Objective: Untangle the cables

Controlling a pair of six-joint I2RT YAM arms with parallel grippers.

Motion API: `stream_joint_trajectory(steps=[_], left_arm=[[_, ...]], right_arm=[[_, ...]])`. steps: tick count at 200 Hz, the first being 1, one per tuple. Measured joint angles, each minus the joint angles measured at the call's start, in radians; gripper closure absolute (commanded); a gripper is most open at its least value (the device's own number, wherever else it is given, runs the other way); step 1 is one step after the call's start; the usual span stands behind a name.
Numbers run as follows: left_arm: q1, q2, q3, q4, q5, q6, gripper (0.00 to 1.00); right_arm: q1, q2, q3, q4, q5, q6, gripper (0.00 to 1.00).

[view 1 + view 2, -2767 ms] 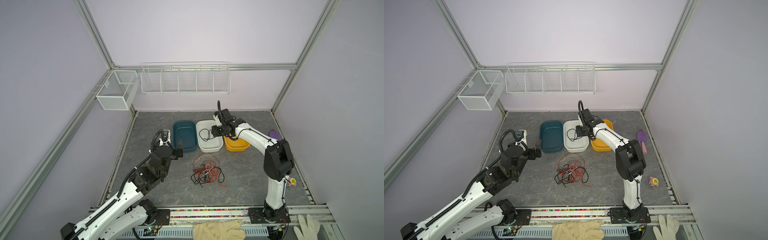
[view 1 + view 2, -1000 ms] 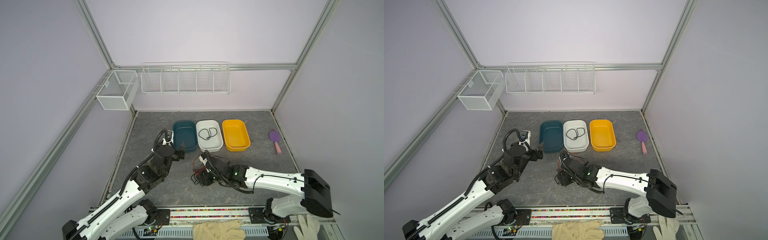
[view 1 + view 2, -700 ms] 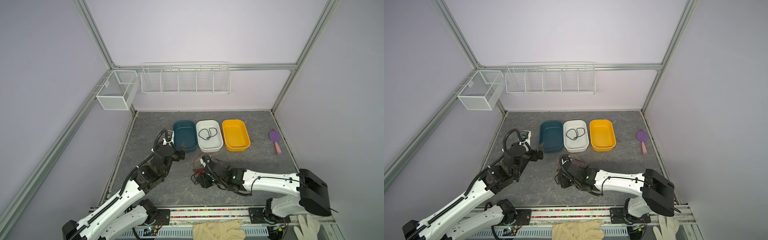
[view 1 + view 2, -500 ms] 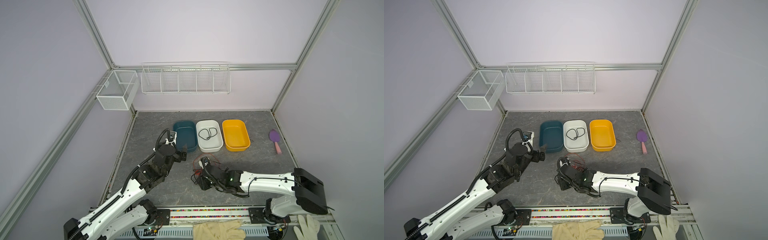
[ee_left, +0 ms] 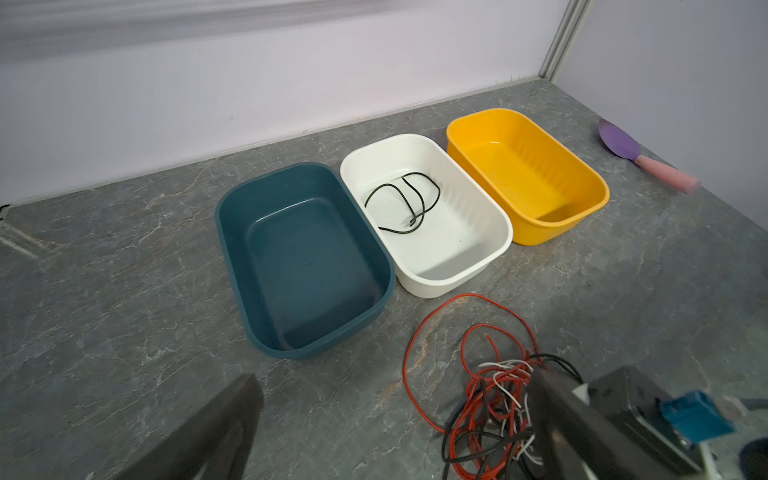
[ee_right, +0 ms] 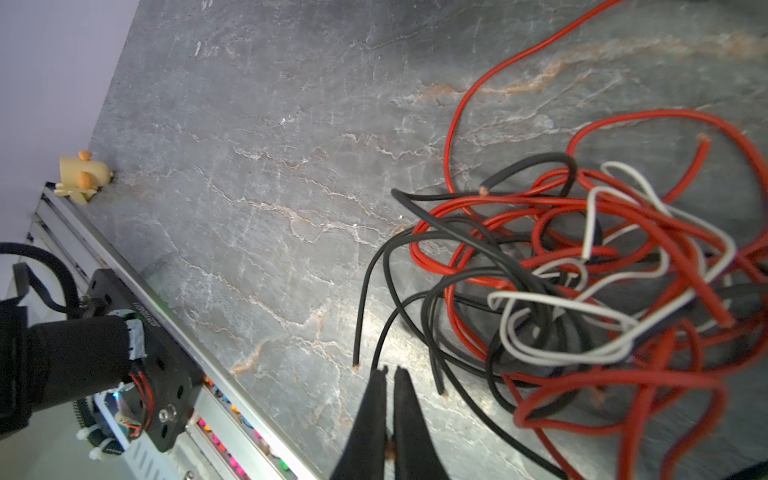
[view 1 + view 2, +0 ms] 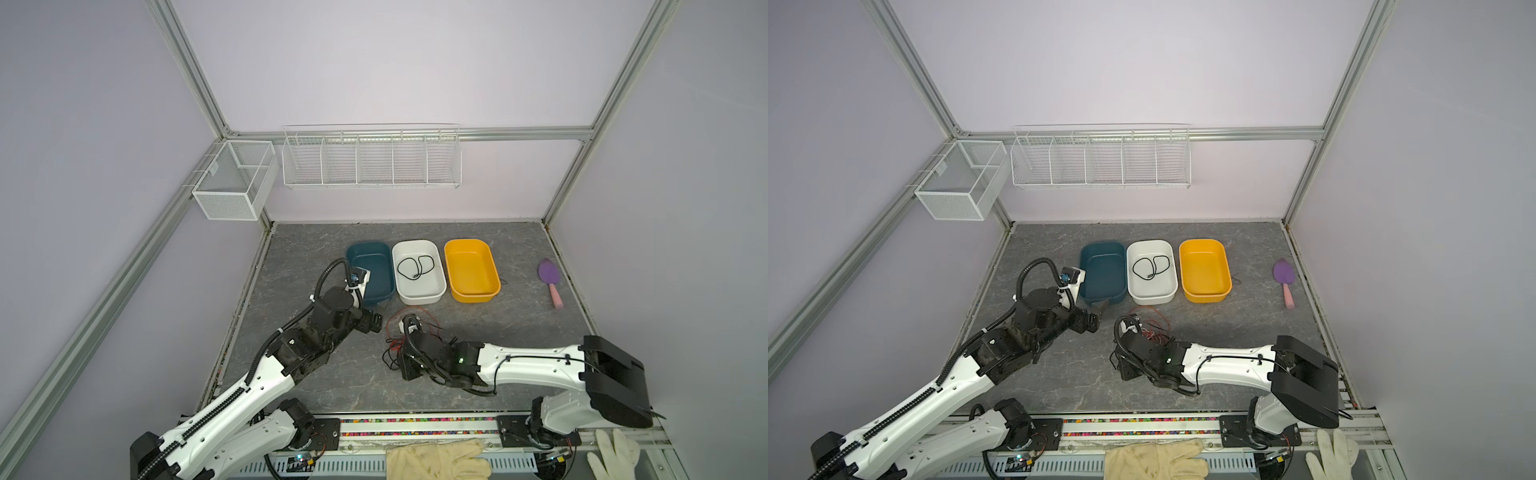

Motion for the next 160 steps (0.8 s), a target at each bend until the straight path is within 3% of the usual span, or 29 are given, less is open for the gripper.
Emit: stream_joint_trajectory(steps=[41, 93, 160], left_arm=[[-0.012, 0.027, 0.0, 0.0, 0.085, 0.007, 0.01], [-0.022, 0.044, 0.0, 0.0, 0.115, 0.011, 0.01], [-0.032, 0.044, -0.001, -0.001, 0.119, 0.012, 0.01]], right_arm=[[0.001, -0.151, -0.008, -0.075, 0.043, -0.031, 0.93], [0.001, -0.269, 0.016, -0.204, 0.084, -0.103, 0.93], [0.001, -0.364, 0.239, -0.369, 0.097, -0.247, 0.93]])
